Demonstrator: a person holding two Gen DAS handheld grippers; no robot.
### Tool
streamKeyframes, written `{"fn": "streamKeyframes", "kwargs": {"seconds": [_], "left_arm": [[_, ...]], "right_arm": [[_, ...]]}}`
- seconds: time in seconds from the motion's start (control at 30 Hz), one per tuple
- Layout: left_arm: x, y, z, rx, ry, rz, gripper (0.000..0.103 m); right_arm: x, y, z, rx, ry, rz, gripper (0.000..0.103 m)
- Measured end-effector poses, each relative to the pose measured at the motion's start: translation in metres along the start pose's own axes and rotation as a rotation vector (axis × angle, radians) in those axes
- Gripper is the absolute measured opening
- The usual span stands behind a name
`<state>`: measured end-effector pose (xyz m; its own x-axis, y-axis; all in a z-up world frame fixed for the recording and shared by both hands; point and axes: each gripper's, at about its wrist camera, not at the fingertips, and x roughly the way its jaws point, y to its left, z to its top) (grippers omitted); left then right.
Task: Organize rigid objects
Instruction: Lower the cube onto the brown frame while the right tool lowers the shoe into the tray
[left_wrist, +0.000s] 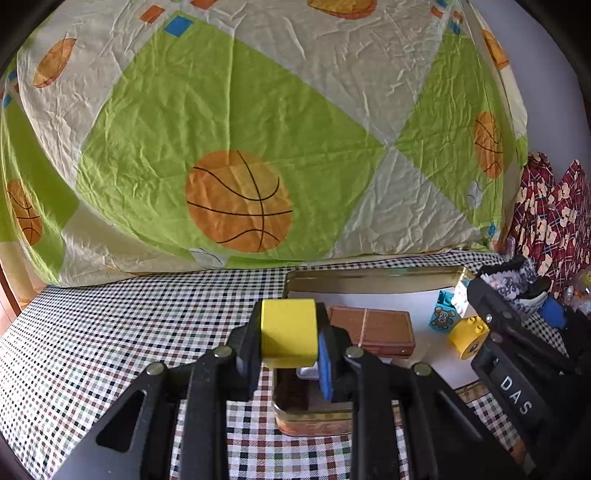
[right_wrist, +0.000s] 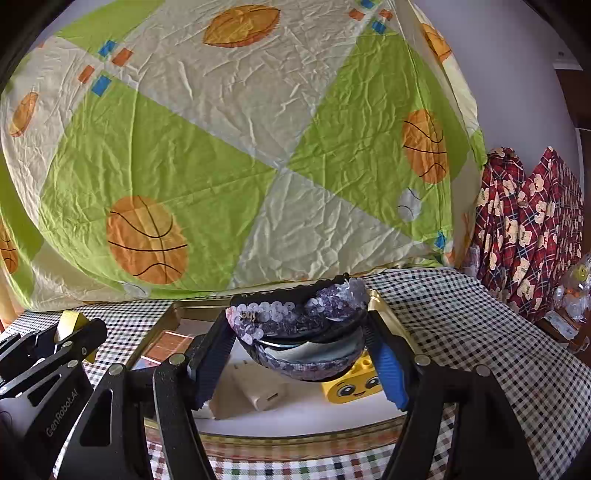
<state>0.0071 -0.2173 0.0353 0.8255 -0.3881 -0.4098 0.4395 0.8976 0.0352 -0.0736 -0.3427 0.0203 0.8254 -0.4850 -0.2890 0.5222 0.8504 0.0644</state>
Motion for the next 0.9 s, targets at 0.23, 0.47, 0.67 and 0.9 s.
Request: {"fn": "streamKeyframes", "kwargs": {"seconds": [0.23, 0.47, 0.67, 0.9], "left_arm": [[0.009, -0.015, 0.001, 0.008, 0.011, -0.019, 0.023], [0.018, -0.028, 0.005, 0.012, 0.013, -0.034, 0.023], [0.026, -0.040, 0.004, 0.025, 0.019, -0.044, 0.023], [0.032, -0.047, 0.005, 0.027, 0.023, -0.048, 0.023]], "right_arm": [[0.007, -0.011, 0.003, -0.002, 0.000, -0.022, 0.072], [0.011, -0.018, 0.007, -0.013, -0.008, -0.037, 0.072], [0.016, -0.026, 0.009, -0.011, -0.009, -0.053, 0.072], [0.022, -0.031, 0.011, -0.029, -0.010, -0.062, 0.072]]}}
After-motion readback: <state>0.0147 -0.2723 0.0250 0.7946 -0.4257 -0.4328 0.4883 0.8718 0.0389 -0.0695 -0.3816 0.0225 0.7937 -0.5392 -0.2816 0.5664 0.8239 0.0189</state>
